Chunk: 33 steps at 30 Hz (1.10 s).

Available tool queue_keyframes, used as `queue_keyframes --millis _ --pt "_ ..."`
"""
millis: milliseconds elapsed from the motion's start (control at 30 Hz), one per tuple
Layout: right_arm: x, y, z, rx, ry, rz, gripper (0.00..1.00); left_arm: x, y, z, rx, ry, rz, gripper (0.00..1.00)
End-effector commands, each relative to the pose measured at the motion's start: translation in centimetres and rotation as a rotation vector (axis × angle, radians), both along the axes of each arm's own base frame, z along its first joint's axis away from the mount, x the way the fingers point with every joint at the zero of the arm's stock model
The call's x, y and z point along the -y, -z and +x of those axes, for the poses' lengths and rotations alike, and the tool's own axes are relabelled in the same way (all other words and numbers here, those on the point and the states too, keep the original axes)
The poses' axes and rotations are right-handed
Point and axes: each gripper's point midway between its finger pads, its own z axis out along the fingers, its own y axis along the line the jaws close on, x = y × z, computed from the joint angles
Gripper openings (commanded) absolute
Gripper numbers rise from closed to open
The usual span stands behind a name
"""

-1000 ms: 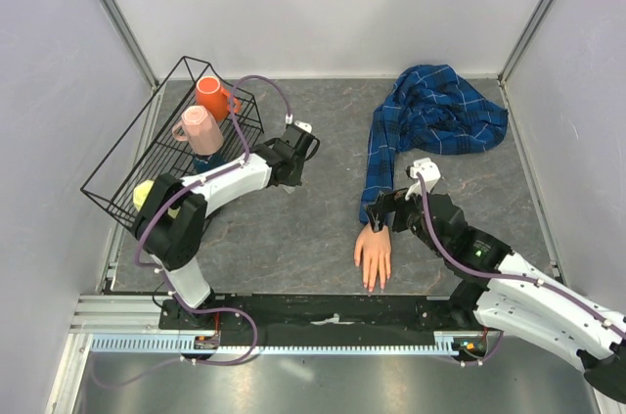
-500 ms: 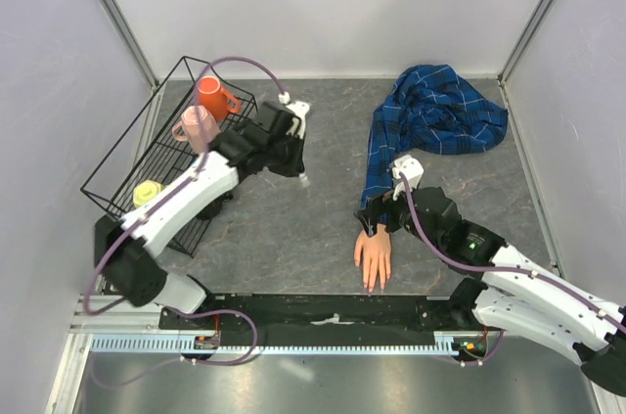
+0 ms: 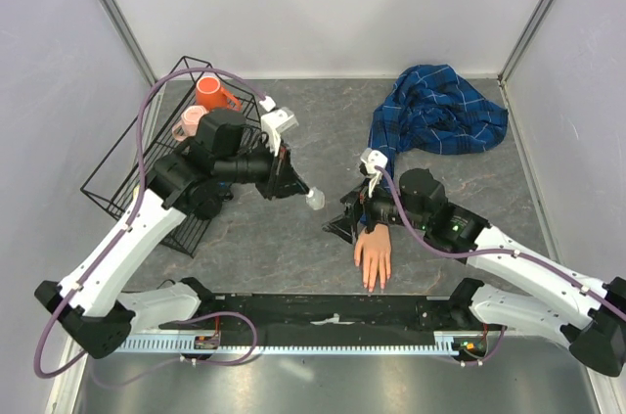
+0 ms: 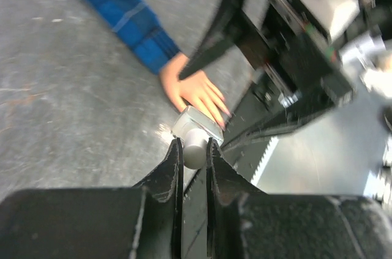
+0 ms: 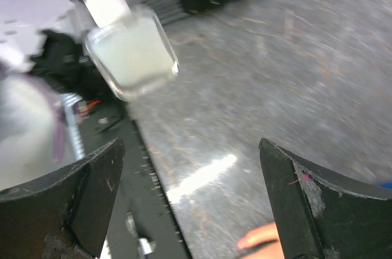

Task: Paint the nails

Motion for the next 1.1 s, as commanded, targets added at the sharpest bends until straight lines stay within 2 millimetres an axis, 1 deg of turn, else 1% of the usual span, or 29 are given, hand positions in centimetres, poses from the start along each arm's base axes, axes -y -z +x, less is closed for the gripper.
queue_keyframes --millis 0,33,67,100,133,167,200,233,267,300,333,367,400,467,500,533,567,600,767,867,1067 --pt "-1.8 -5.4 -3.5 0.070 -0.245 0.131 0.98 0.0 -2.0 -4.1 0.178 0.282 -0.078 0.02" --pt "-2.0 -5.5 -4.6 0.049 -0.310 0.142 0.98 -0.2 -2.5 -5.2 0.240 0.352 -0.100 0.02" --pt "-2.2 -5.6 -5.1 0.038 -0.341 0.147 0.98 -0.3 -2.4 -5.7 0.262 0.389 -0.106 0.02" --pt "-2.4 -6.3 -5.4 0.032 -0.361 0.160 0.98 -0.3 -2.7 -6.9 0.279 0.457 -0.139 0.02" --pt "-2.6 -6.2 -5.6 0.017 -0.386 0.158 0.98 -0.5 -3.2 -7.6 0.360 0.514 -0.154 0.02" --pt "-2.7 -6.5 -6.3 0.004 -0.427 0.163 0.98 -0.5 -3.1 -8.0 0.379 0.540 -0.169 0.02" --pt "-2.8 -7.4 -6.5 0.014 -0.453 0.176 0.98 -0.5 -3.4 -8.8 0.398 0.584 -0.197 0.02" --pt "-3.0 -7.5 -6.8 0.002 -0.476 0.179 0.98 -0.7 -3.7 -9.3 0.453 0.623 -0.211 0.02" --pt "-3.0 -8.0 -7.4 -0.003 -0.525 0.190 0.97 -0.7 -3.8 -9.6 0.467 0.641 -0.220 0.02" --pt "-3.2 -8.8 -7.6 0.003 -0.549 0.202 0.95 -0.6 -4.2 -9.7 0.488 0.650 -0.231 0.02" --pt "-3.6 -8.7 -7.7 -0.016 -0.566 0.198 0.94 -0.6 -4.4 -9.8 0.509 0.665 -0.239 0.02" --pt "-3.6 -8.8 -8.1 -0.028 -0.600 0.200 0.90 -0.6 -4.8 -9.9 0.526 0.673 -0.246 0.02" --pt "-3.7 -9.3 -8.2 -0.021 -0.617 0.204 0.88 -0.6 -5.0 -10.0 0.532 0.681 -0.252 0.02" --pt "-3.8 -9.3 -8.4 -0.025 -0.649 0.203 0.84 -0.5 -5.4 -10.0 0.549 0.694 -0.259 0.02" --pt "-3.8 -9.7 -9.0 -0.025 -0.690 0.213 0.83 -0.5 -5.6 -10.2 0.552 0.707 -0.268 0.02" --pt "-3.8 -9.9 -9.0 -0.022 -0.701 0.219 0.81 -0.4 -5.5 -10.2 0.551 0.714 -0.270 0.02" --pt "-3.8 -10.0 -9.1 -0.019 -0.708 0.220 0.77 -0.4 -5.6 -10.2 0.550 0.718 -0.273 0.02" --pt "-3.7 -10.2 -9.4 -0.016 -0.729 0.223 0.75 -0.3 -5.5 -10.2 0.546 0.721 -0.272 0.02" --pt "-3.5 -11.0 -9.9 0.017 -0.751 0.244 0.73 -0.1 -5.2 -9.7 0.545 0.722 -0.257 0.02" --pt "-3.5 -11.3 -10.1 0.014 -0.770 0.257 0.66 0.1 -5.3 -9.5 0.552 0.724 -0.256 0.02" --pt "-3.9 -10.5 -9.7 -0.002 -0.769 0.245 0.62 0.2 -5.3 -9.3 0.560 0.726 -0.255 0.02"
